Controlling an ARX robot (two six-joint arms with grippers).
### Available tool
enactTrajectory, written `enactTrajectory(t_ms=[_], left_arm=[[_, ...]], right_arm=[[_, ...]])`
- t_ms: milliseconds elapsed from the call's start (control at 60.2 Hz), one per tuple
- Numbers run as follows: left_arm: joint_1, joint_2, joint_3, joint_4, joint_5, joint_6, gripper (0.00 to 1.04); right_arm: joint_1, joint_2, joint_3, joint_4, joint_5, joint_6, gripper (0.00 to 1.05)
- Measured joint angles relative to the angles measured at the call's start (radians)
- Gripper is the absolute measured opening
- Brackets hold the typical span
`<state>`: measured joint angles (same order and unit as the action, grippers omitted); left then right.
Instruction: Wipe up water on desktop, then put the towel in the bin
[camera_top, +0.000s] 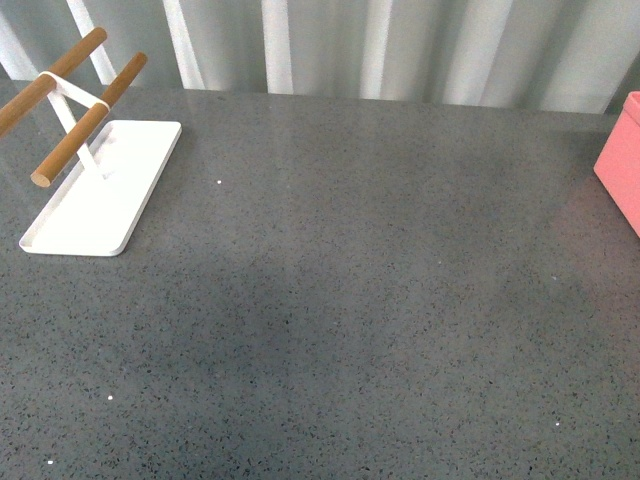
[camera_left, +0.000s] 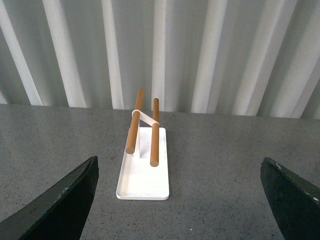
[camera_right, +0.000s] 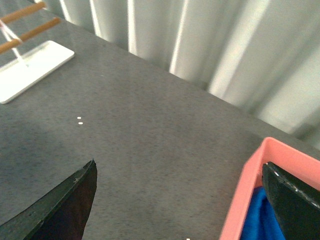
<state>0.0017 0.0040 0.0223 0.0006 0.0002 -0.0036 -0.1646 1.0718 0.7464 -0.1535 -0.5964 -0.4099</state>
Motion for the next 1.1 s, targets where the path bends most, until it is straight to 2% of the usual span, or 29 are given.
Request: enactTrajectory(t_ms=[116,166,233,282,399,581,1097], left_arm=[[0.0,0.0,0.0,0.0,0.0,0.0,0.98],[0.0,0.0,0.0,0.0,0.0,0.0,0.98],[0.0,0.0,0.0,0.0,0.0,0.0,0.98],[0.0,0.0,0.0,0.0,-0.001,0.0,0.98],[0.0,0.0,0.0,0.0,0.0,0.0,0.98],[0.0,0.0,0.0,0.0,0.0,0.0,0.98],[0.0,0.0,0.0,0.0,0.0,0.0,0.98]], right_arm=[[0.099,-0.132,-0.119,0.0,0.043,0.028,0.98],[0.138,-0.172,-0.199,0.147,0.204,0.09,0.91],[0.161,-0.232,-0.362,0.489,0.5,0.248,0.75],[0.159,-0.267,-0.434,0.621,0.588,0.322,0.63],[0.162,-0.338,-0.518,0.654,0.587,0.368,0.36],[0.163,-0.414,-0.589,0.649,0.587,0.38,0.04],[0.164,-0.653,-0.699,0.52,0.589,0.392,0.03]])
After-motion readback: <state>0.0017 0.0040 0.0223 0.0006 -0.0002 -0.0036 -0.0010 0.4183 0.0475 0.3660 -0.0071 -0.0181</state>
